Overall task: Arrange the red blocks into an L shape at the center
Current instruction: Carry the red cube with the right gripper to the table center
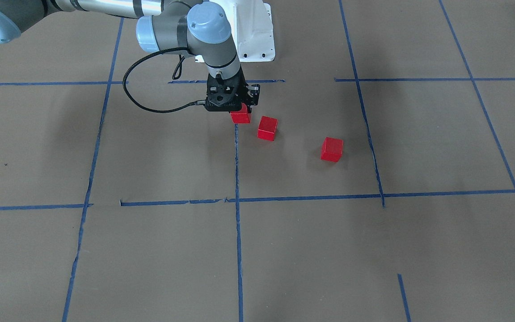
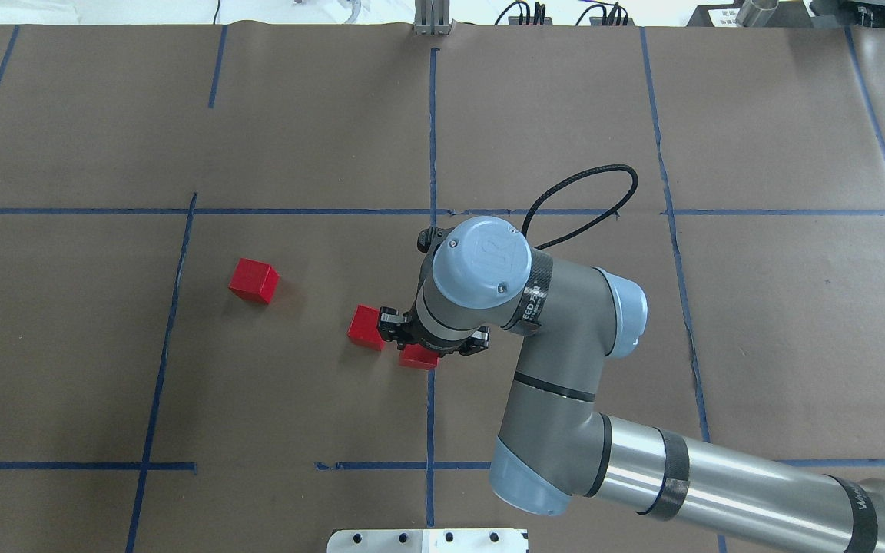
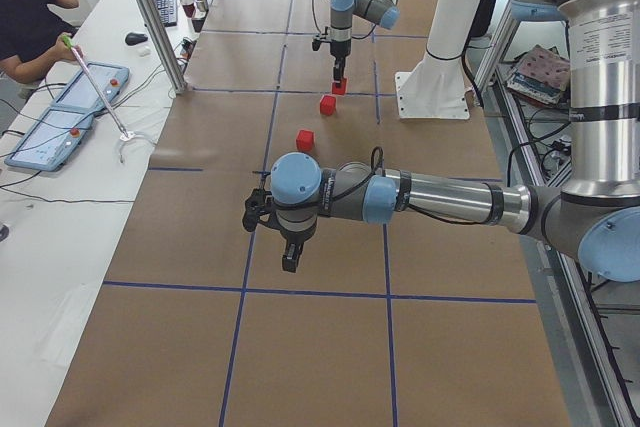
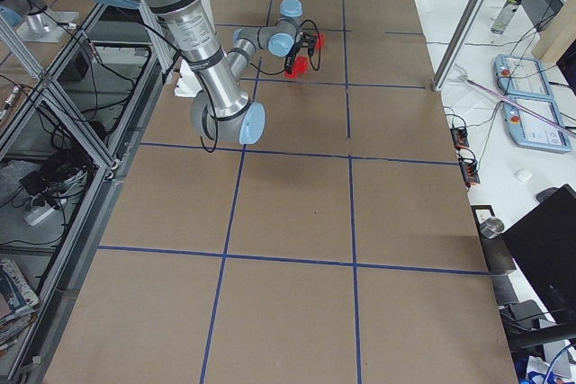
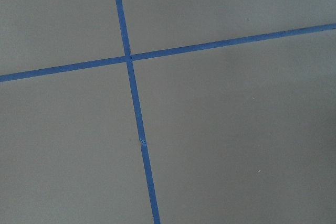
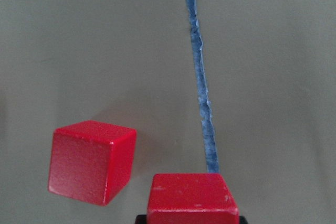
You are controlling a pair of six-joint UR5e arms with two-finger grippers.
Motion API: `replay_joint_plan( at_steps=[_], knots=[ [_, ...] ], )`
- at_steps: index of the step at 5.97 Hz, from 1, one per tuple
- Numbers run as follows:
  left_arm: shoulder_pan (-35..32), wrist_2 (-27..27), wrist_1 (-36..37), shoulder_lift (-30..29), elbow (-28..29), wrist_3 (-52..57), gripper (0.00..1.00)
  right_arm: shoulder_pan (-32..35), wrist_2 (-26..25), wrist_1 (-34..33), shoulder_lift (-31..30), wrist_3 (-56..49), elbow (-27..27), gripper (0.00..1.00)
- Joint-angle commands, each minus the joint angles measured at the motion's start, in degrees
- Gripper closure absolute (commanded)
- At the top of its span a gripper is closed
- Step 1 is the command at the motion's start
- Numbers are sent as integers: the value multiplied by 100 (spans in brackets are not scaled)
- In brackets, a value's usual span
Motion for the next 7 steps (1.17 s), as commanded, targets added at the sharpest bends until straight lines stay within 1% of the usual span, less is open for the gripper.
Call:
replay_joint_plan(
  at_steps=[1,3,4,5,6,7],
  knots=[
    [-4,-5,0,0,-18,-2,0,-45,-12,-88,-43,1,-18,99],
    [-4,-5,0,0,-9,-2,0,-63,-12,-133,-78,-77,-18,98],
    [-4,-5,0,0,-9,-2,0,-80,-12,-133,-78,-86,-18,96],
    [-4,-5,8,0,-18,-2,0,-80,-12,-133,-96,-86,-18,53],
    [-4,-5,0,0,-35,-2,0,-106,-64,-142,-96,-86,-9,1],
    [-4,-5,0,0,-36,-2,0,-124,-82,-133,-87,-95,-18,0]
  ],
)
